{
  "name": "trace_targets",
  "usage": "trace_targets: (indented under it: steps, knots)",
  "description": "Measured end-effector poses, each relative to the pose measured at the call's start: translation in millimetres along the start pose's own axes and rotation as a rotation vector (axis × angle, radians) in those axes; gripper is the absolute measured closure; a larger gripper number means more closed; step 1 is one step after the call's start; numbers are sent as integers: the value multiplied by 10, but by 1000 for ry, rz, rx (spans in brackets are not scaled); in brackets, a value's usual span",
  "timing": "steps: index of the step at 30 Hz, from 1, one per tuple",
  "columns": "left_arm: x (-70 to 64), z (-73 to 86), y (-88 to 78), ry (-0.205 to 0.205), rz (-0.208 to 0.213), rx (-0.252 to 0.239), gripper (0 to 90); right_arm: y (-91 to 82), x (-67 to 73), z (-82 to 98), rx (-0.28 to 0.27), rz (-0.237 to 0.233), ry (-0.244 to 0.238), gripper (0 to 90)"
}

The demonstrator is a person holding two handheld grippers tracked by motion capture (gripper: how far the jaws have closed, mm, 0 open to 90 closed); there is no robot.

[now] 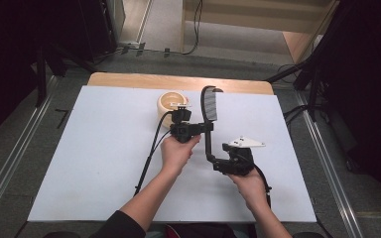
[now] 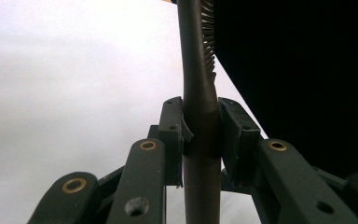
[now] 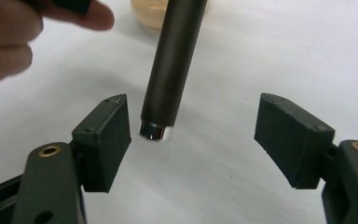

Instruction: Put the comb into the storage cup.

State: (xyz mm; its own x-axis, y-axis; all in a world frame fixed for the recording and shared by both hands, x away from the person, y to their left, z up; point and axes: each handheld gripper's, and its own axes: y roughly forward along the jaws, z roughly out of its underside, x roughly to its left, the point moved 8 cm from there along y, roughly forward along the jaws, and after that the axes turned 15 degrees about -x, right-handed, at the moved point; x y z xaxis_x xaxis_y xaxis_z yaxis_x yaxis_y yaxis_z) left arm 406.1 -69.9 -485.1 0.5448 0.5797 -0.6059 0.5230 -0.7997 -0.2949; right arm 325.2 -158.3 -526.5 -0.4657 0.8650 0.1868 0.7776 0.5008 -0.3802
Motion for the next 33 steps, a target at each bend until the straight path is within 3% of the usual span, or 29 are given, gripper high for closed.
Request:
trace_targets:
  steps: [12,17,28,29,33]
  knots:
    - [2,-81,-104,41,24,13,728,-72,-4,35,19,-70,-82,222]
    - [-13,-109,-147,51,53,33,729,-106,1,71,42,-93,-108,222]
    - [-25,-118,-211,101,90,71,729,-161,10,108,62,-137,-149,221]
    - [-24,-120,-223,124,93,71,729,-169,12,107,63,-143,-149,221]
    - [-28,-116,-244,145,108,84,729,-196,4,131,72,-163,-147,222]
